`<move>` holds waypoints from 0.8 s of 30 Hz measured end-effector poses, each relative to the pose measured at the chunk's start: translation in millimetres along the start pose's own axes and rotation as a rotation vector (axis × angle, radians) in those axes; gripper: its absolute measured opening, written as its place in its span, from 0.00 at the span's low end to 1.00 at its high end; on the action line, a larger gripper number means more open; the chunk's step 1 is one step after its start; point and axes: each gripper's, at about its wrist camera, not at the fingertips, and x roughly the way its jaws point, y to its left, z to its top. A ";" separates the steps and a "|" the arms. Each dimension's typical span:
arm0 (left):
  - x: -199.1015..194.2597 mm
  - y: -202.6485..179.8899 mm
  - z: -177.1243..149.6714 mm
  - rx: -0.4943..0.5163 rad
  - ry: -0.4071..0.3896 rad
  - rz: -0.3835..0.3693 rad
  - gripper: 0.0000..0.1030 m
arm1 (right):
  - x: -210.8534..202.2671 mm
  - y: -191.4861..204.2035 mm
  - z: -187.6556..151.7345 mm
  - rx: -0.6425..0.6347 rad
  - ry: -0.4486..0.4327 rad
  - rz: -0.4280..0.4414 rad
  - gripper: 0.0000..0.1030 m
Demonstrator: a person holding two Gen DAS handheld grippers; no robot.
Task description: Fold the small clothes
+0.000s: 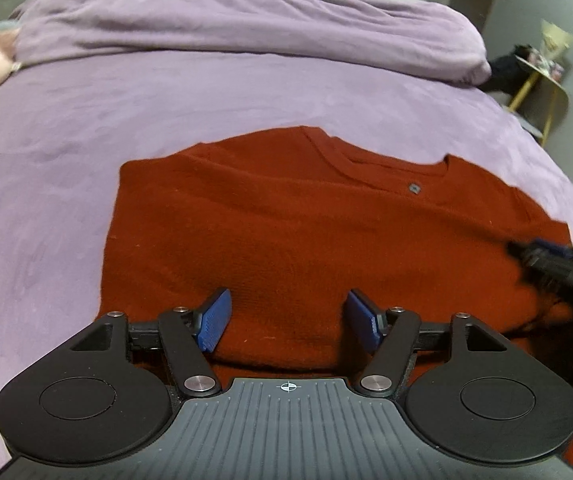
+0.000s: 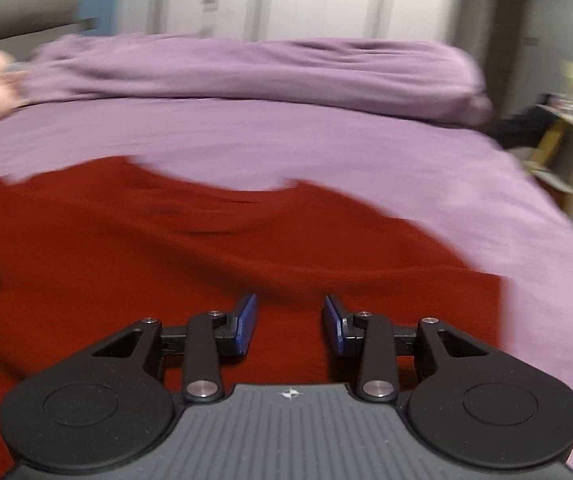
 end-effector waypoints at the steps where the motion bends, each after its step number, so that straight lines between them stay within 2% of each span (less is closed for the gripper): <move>1: 0.8 -1.2 -1.0 0.010 -0.003 0.000 0.72 | 1.7 -12.1 -0.7 0.043 0.007 0.005 0.56; 2: 1.3 -2.7 -2.0 0.018 -0.005 -0.002 0.75 | 0.0 -22.0 -0.9 0.088 0.021 0.010 0.60; 4: -0.1 -6.4 -3.3 0.030 -0.011 0.008 0.76 | -7.0 -31.9 3.2 0.130 0.033 0.049 0.60; 6: -3.7 -9.8 -4.7 0.035 -0.018 0.019 0.76 | -32.8 -24.5 -0.9 0.112 -0.005 0.110 0.61; 9: -7.7 -13.5 -8.0 0.047 -0.014 0.010 0.77 | -57.6 -8.1 -16.3 0.070 -0.044 0.174 0.68; 12: -7.3 -17.6 -9.2 0.082 -0.003 0.025 0.78 | -49.2 -3.8 -28.5 0.044 0.009 0.113 0.68; 15: -6.7 -17.7 -7.3 0.077 0.014 0.026 0.78 | -41.9 -10.5 -20.2 0.076 0.038 0.082 0.69; 24: -5.0 -25.3 -6.9 0.107 0.039 0.059 0.79 | -43.9 -4.5 -21.2 -0.052 0.045 0.045 0.72</move>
